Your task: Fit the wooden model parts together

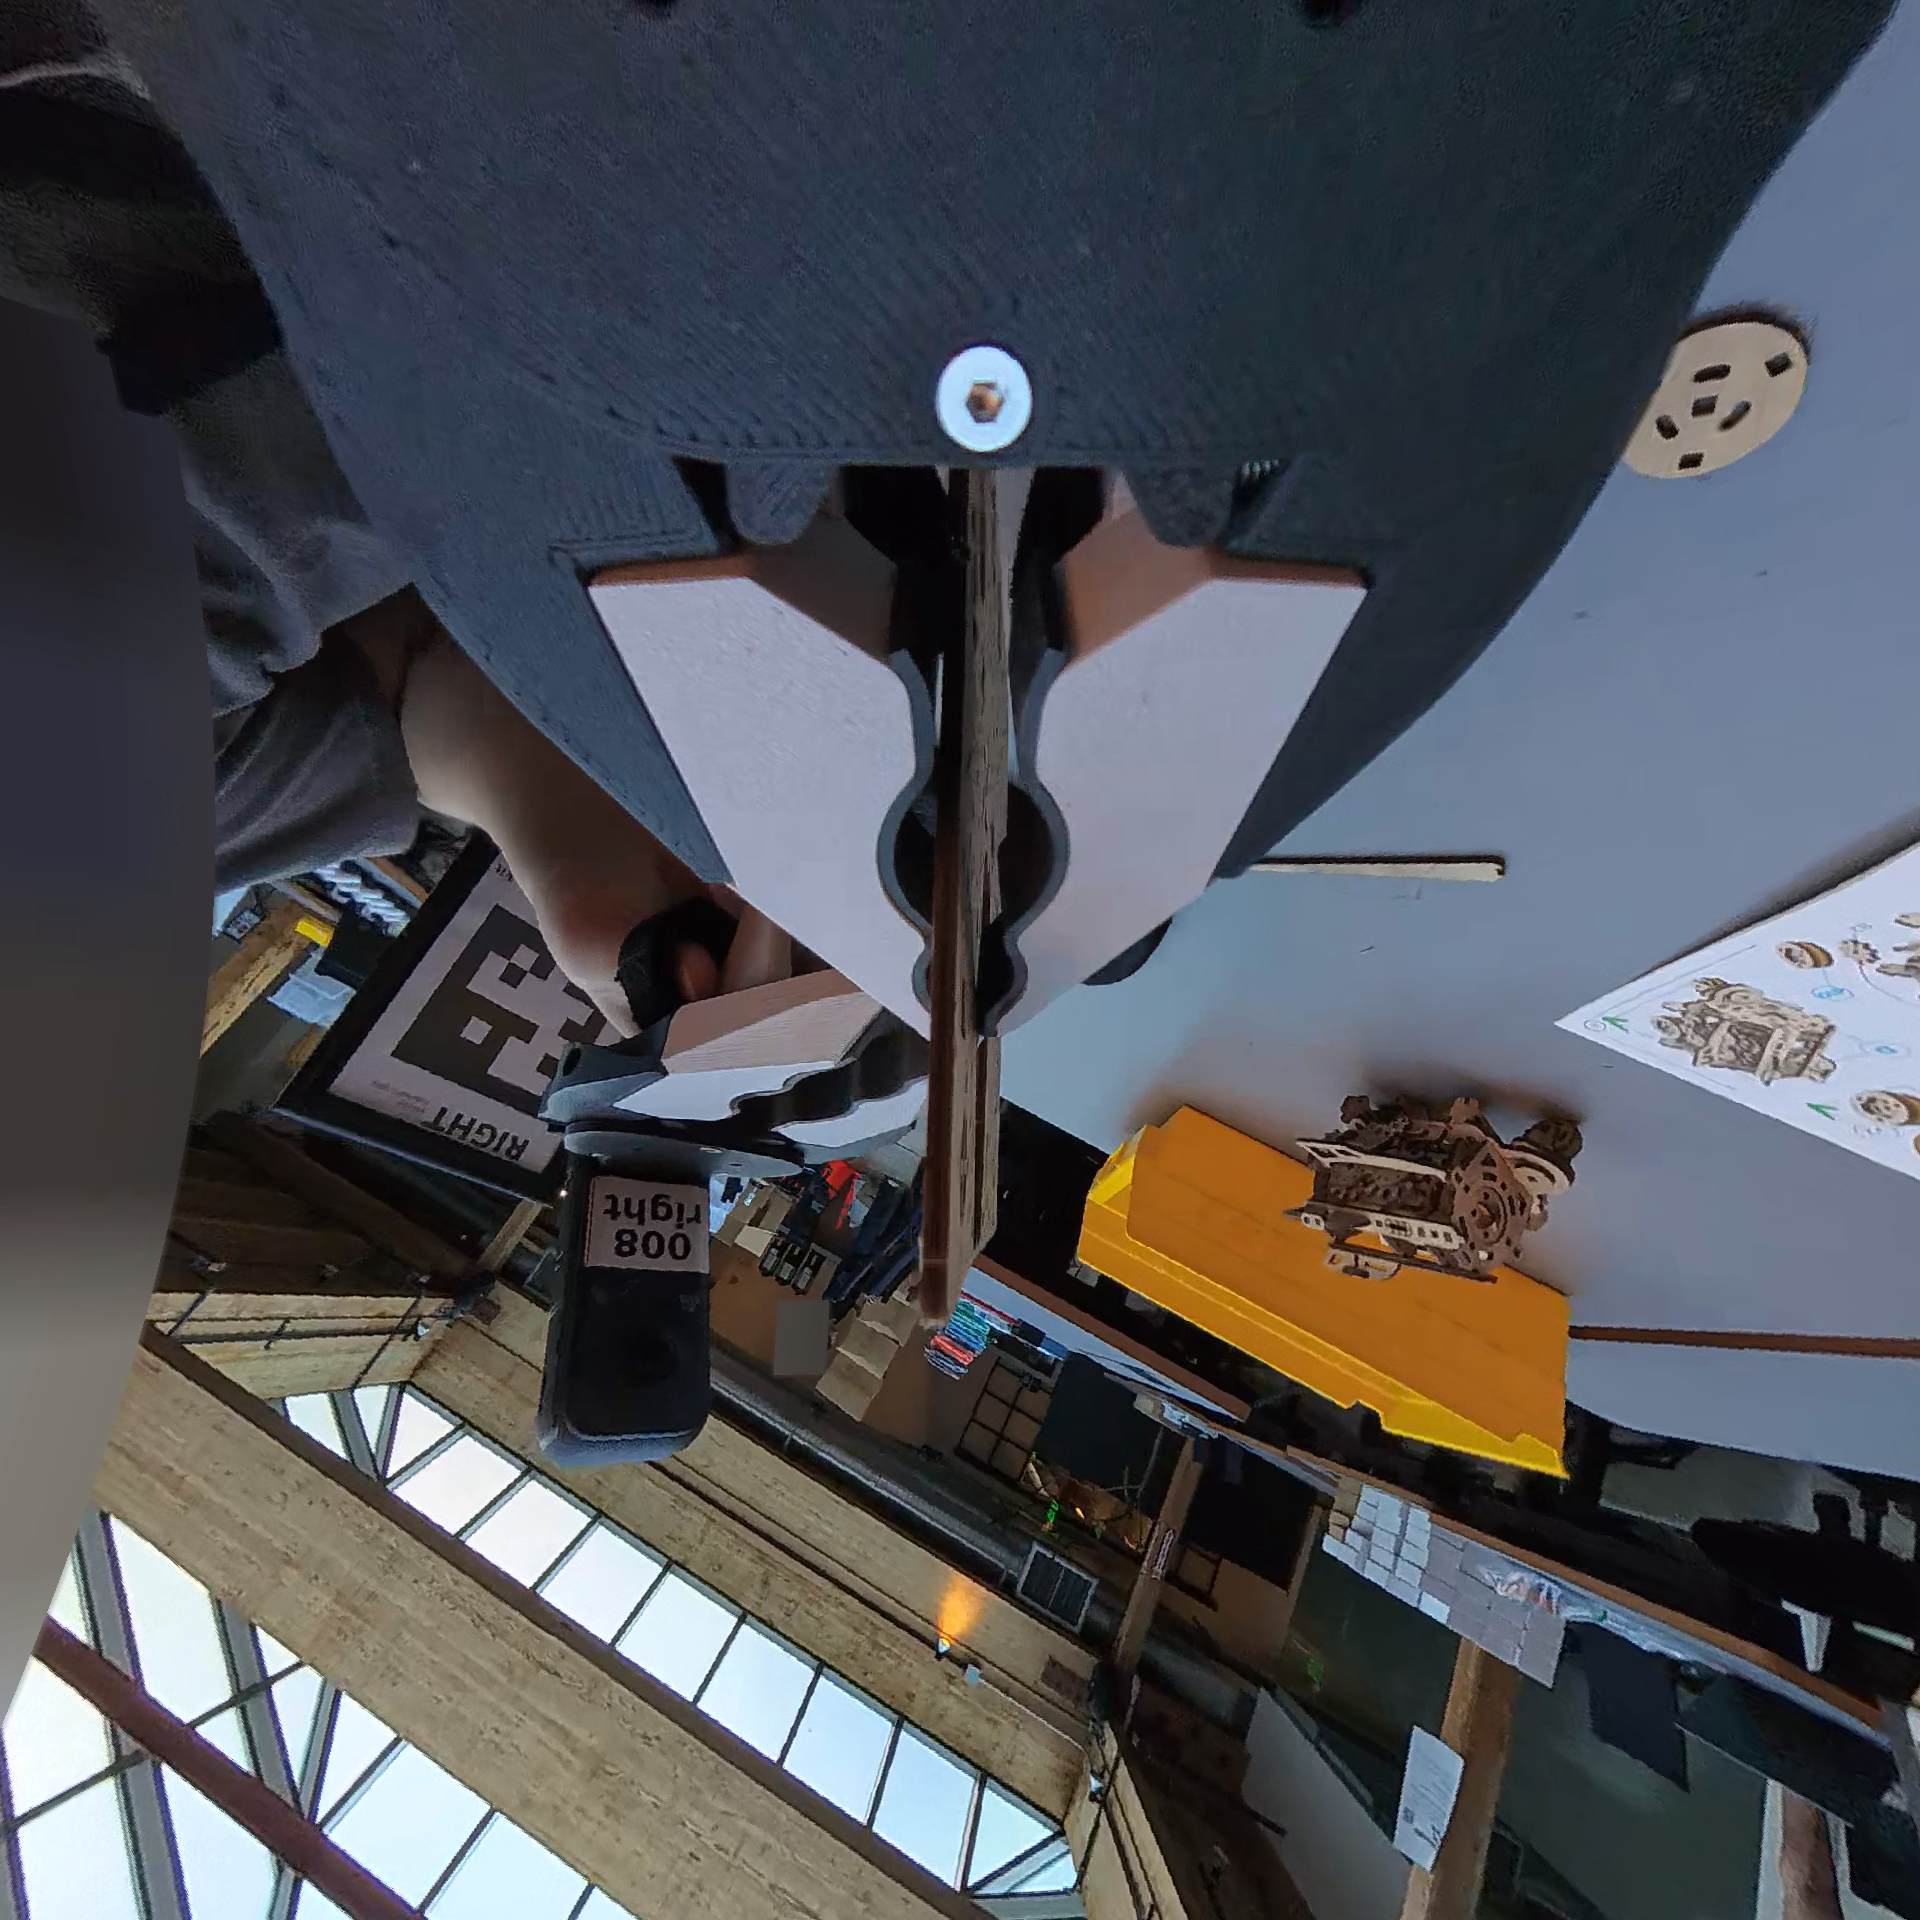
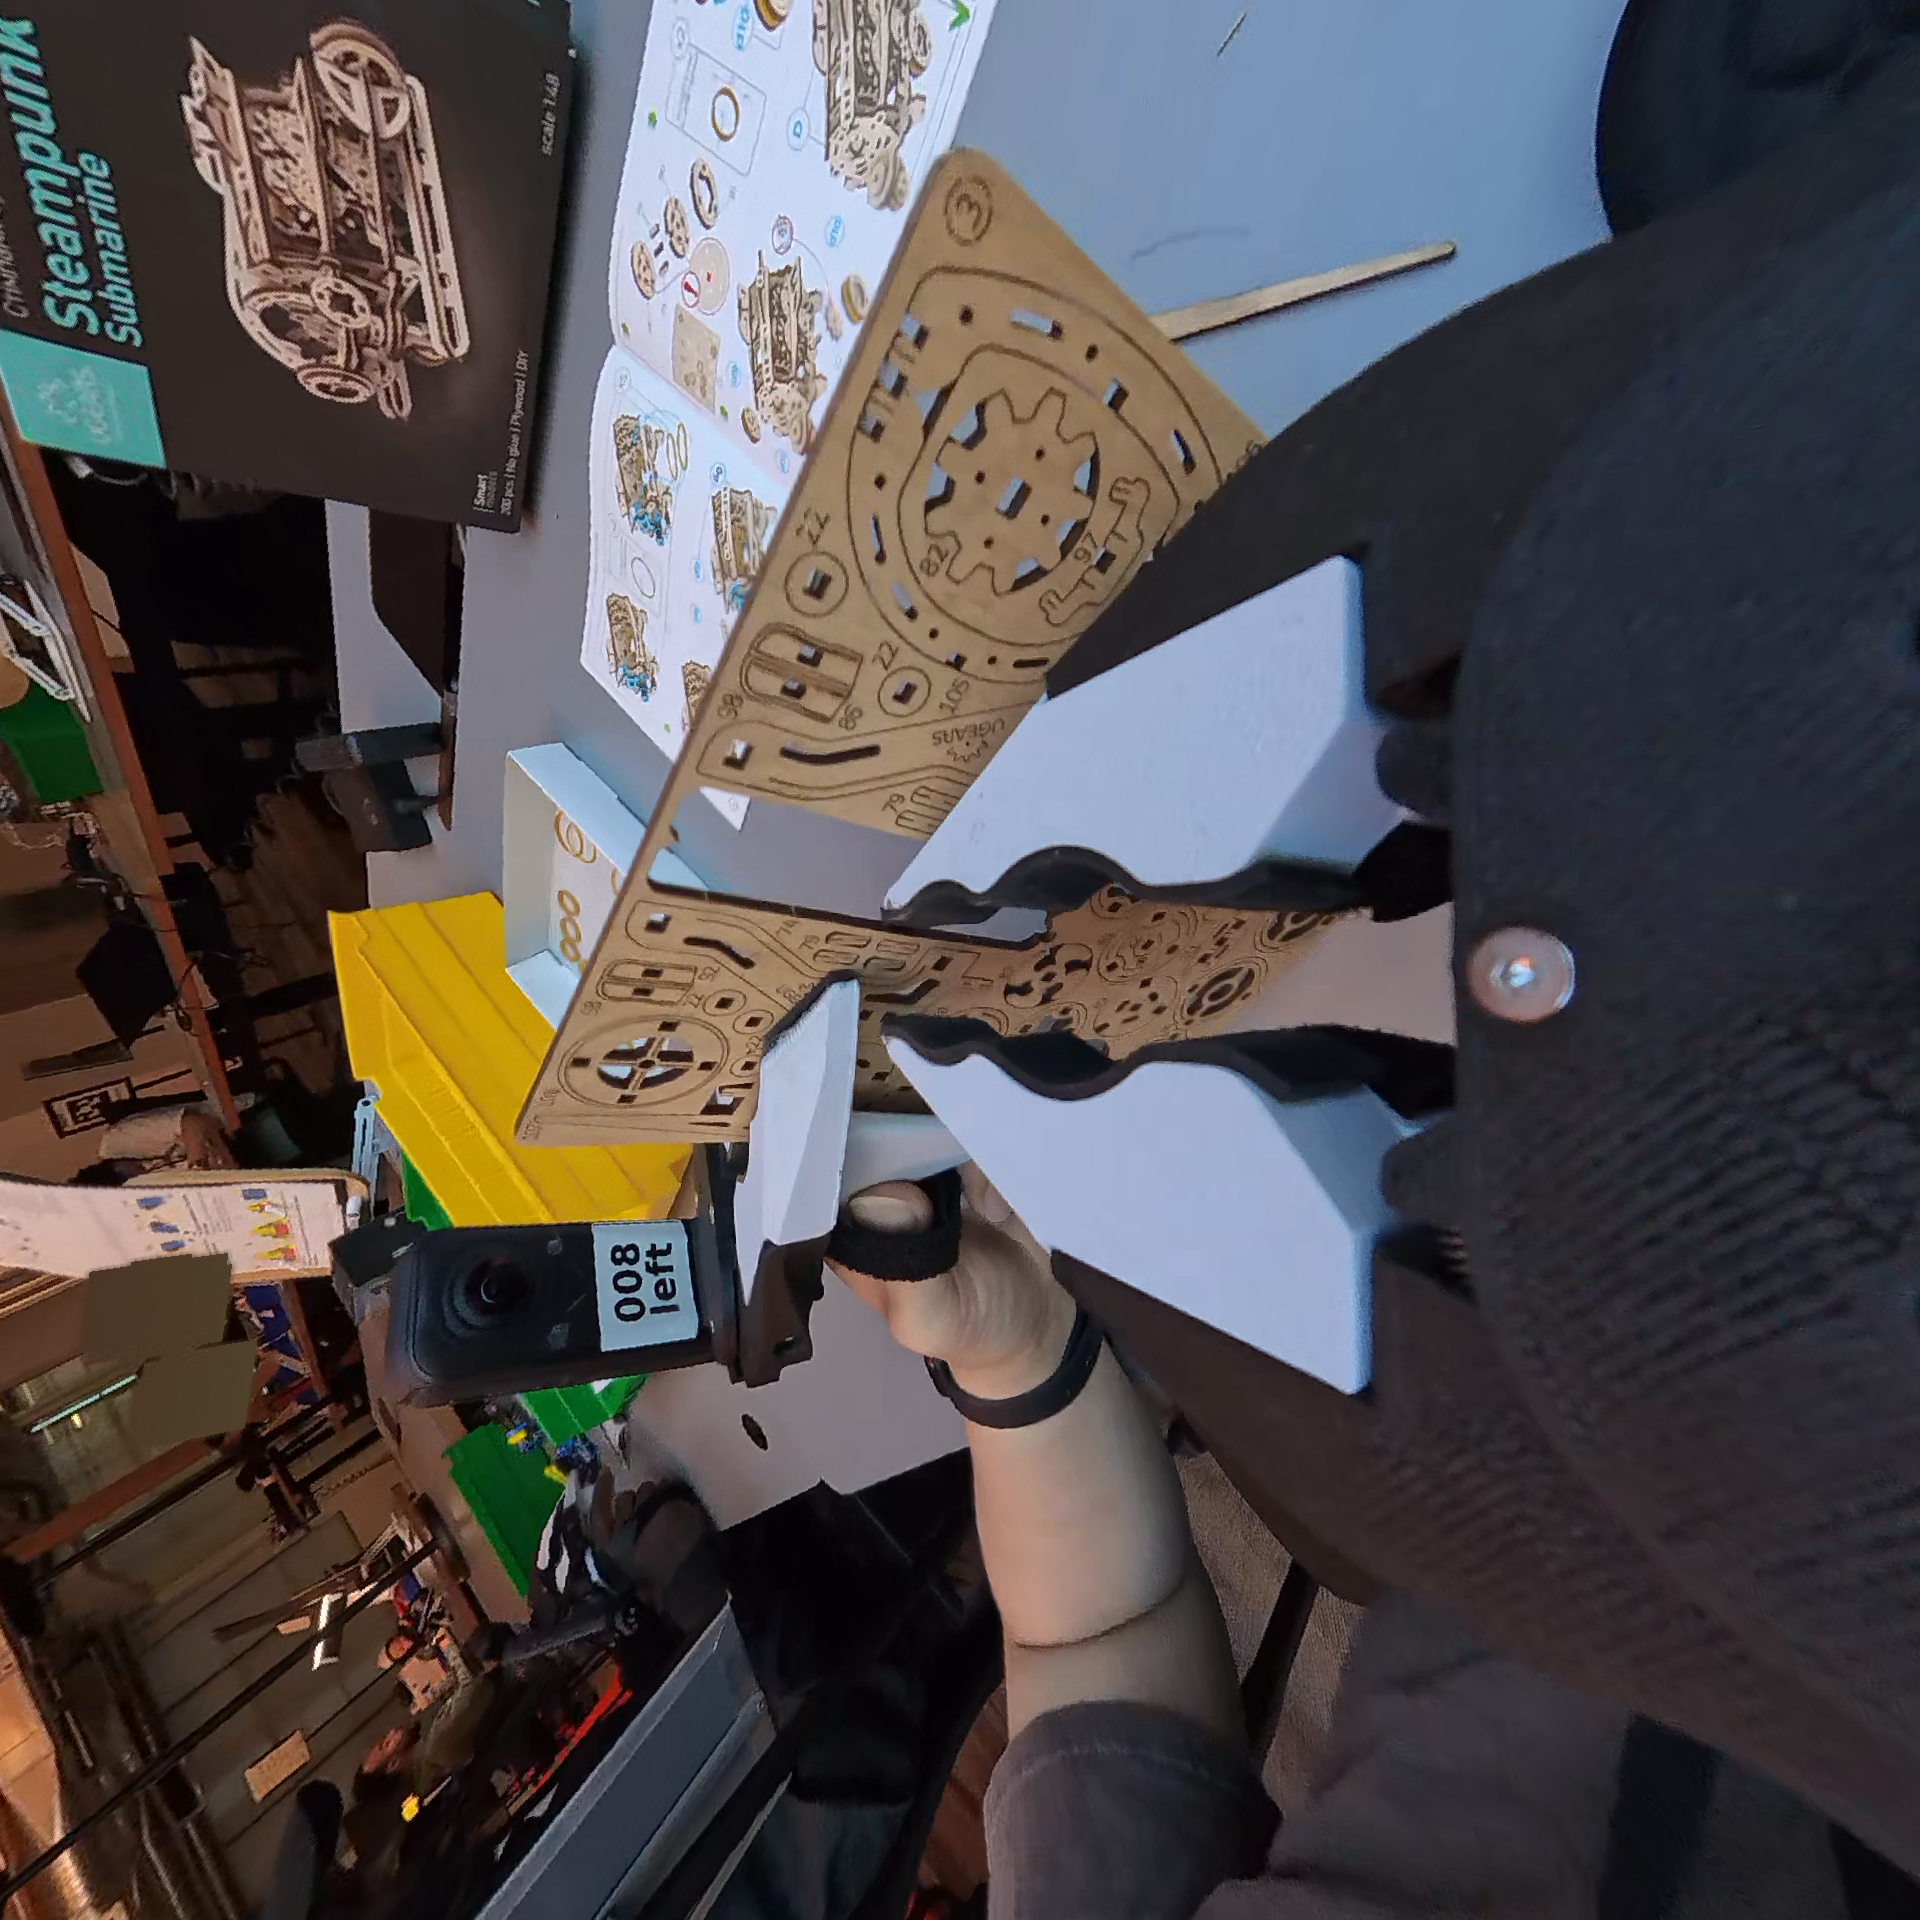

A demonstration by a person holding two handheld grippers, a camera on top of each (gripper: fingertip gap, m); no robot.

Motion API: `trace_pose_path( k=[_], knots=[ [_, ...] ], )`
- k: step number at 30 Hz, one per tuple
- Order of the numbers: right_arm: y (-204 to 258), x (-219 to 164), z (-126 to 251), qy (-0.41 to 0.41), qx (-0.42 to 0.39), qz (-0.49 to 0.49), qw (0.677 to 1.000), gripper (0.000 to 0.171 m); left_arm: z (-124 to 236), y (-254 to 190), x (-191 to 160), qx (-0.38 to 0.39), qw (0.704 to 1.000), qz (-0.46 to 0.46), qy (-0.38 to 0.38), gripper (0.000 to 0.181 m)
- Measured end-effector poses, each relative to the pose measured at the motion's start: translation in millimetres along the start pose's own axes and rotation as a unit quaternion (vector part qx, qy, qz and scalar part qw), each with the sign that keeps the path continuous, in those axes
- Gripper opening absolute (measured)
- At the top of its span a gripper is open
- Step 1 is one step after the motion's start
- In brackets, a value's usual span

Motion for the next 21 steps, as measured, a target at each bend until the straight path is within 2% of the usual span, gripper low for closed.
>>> trace_pose_path(
  k=[5, 8, 10, 12, 14, 16, 18, 21],
  knots=[
    [27.4, 13.6, 16.4, -0.010, 0.047, 0.000, 0.999, 0.033, 1.7, -30.3, 0.2, 0.022, 0.990, -0.139, -0.016, 0.000],
    [35.6, 18.5, 24.9, -0.013, 0.062, 0.022, 0.998, 0.037, -0.2, -43.2, -0.4, 0.051, 0.978, -0.201, -0.029, 0.000],
    [34.4, 18.2, 27.8, -0.007, 0.049, 0.069, 0.996, 0.036, 0.0, -45.1, 3.6, 0.062, 0.981, -0.181, -0.046, 0.000],
    [23.0, 17.8, 32.2, 0.006, -0.011, 0.111, 0.994, 0.035, 7.3, -40.4, 14.8, 0.076, 0.983, -0.146, -0.083, 0.000],
    [27.7, 21.3, 39.1, -0.007, -0.023, 0.125, 0.992, 0.033, 16.2, -38.7, 22.4, 0.082, 0.982, -0.134, -0.108, 0.000],
    [34.7, 18.7, 46.3, -0.015, 0.005, 0.089, 0.996, 0.032, 20.0, -43.3, 20.9, 0.085, 0.977, -0.163, -0.105, 0.000],
    [38.5, 10.2, 56.1, -0.015, 0.062, 0.016, 0.998, 0.033, 18.0, -48.4, 13.4, 0.098, 0.964, -0.235, -0.083, 0.000],
    [38.3, 5.6, 81.2, -0.062, 0.180, -0.137, 0.972, 0.034, 8.3, -50.0, -4.2, 0.132, 0.916, -0.378, -0.027, 0.000]
  ],
)
Point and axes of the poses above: each gripper's, where its closed fingertips meet, z back along the fingers, x out of its top, y = z × x across the jaws, the point moved 1 cm from there along z, back along the fingers, and after that the axes turned 11 degrees about z, right-handed, at the moved point
